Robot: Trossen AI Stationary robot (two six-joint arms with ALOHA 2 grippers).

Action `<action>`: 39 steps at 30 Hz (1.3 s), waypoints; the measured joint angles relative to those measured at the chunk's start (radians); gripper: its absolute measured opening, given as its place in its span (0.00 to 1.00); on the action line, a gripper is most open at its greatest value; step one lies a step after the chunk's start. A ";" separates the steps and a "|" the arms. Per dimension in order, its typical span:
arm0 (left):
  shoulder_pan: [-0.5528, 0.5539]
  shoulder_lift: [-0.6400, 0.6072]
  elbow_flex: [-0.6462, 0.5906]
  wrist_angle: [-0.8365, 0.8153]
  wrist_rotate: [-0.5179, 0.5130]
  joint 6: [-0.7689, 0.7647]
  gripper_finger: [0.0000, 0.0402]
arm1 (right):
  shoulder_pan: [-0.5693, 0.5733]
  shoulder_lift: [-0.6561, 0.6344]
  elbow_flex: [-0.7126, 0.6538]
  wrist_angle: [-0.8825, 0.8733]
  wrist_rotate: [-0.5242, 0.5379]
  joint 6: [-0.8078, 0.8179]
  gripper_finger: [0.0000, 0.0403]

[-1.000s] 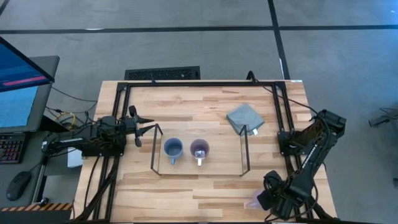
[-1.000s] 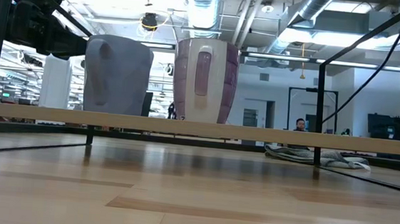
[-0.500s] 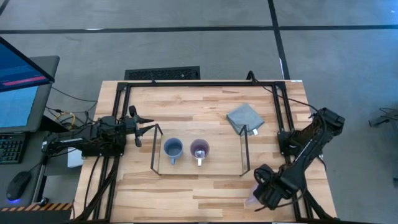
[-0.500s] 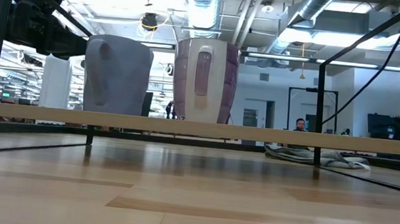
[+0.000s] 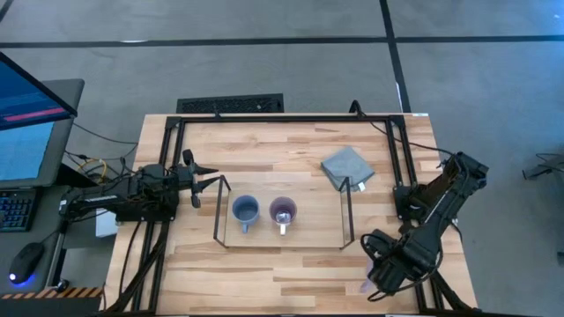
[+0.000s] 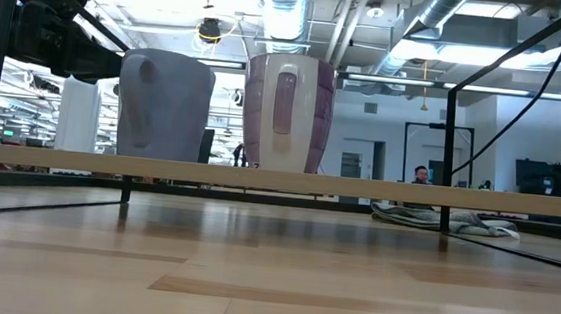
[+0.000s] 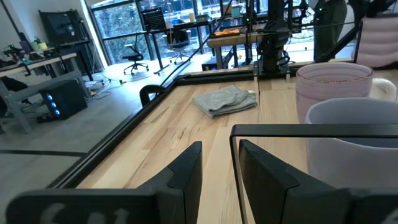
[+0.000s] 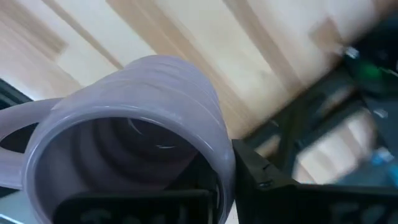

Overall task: Stack small to large cups/mugs on shelf
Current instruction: Put the purple mug on the shelf

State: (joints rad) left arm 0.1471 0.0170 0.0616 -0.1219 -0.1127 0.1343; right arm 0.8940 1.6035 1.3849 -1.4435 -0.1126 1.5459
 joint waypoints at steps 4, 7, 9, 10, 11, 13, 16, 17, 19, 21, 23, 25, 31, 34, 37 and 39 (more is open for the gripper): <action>0.000 0.000 0.000 0.000 0.000 -0.003 0.24 | -0.006 -0.001 0.048 -0.105 -0.036 0.006 0.09; 0.000 0.000 0.000 0.000 0.000 -0.005 0.24 | -0.007 -0.001 0.080 -0.124 -0.034 -0.007 0.09; 0.000 0.000 0.000 0.000 0.000 -0.005 0.24 | -0.007 -0.001 0.093 -0.128 -0.021 -0.033 0.09; 0.000 0.000 0.000 0.000 0.000 -0.005 0.24 | -0.006 -0.001 0.100 -0.129 -0.008 -0.034 0.09; 0.000 0.000 0.000 0.000 0.000 -0.006 0.24 | -0.006 -0.001 0.107 -0.128 0.004 -0.035 0.09; 0.000 0.000 0.000 0.000 0.000 -0.012 0.24 | -0.001 -0.002 0.114 -0.126 0.015 -0.036 0.09; 0.000 0.000 0.000 0.000 0.000 -0.017 0.24 | 0.002 -0.001 0.121 -0.130 0.038 -0.037 0.09; 0.000 0.000 0.000 0.000 0.000 -0.019 0.24 | 0.000 -0.002 0.124 -0.129 0.047 -0.043 0.09; 0.000 0.000 0.000 0.000 0.000 -0.025 0.24 | -0.001 -0.001 0.128 -0.124 0.071 -0.073 0.09; 0.000 0.000 0.000 0.000 0.000 -0.025 0.24 | -0.012 -0.001 0.132 -0.113 0.088 -0.106 0.09; 0.000 0.000 0.000 0.000 0.000 -0.026 0.24 | -0.024 -0.001 0.132 -0.102 0.094 -0.137 0.09; 0.000 0.000 0.000 0.000 0.000 -0.026 0.24 | -0.039 -0.001 0.132 -0.089 0.095 -0.179 0.09; 0.000 0.000 0.000 0.000 0.000 -0.027 0.24 | -0.093 -0.001 0.132 0.057 0.108 -0.335 0.09; 0.000 0.000 0.000 0.000 0.000 -0.027 0.24 | -0.121 -0.001 0.132 0.126 0.114 -0.394 0.09; 0.000 0.000 0.000 0.000 0.000 -0.027 0.24 | -0.150 -0.001 0.132 0.172 0.114 -0.449 0.09; 0.000 0.000 0.000 0.000 0.000 -0.027 0.24 | -0.167 -0.001 0.132 0.237 0.114 -0.516 0.09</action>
State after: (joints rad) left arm 0.1474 0.0174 0.0616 -0.1219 -0.1123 0.1078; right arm 0.7269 1.6024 1.5166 -1.2068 0.0017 1.0296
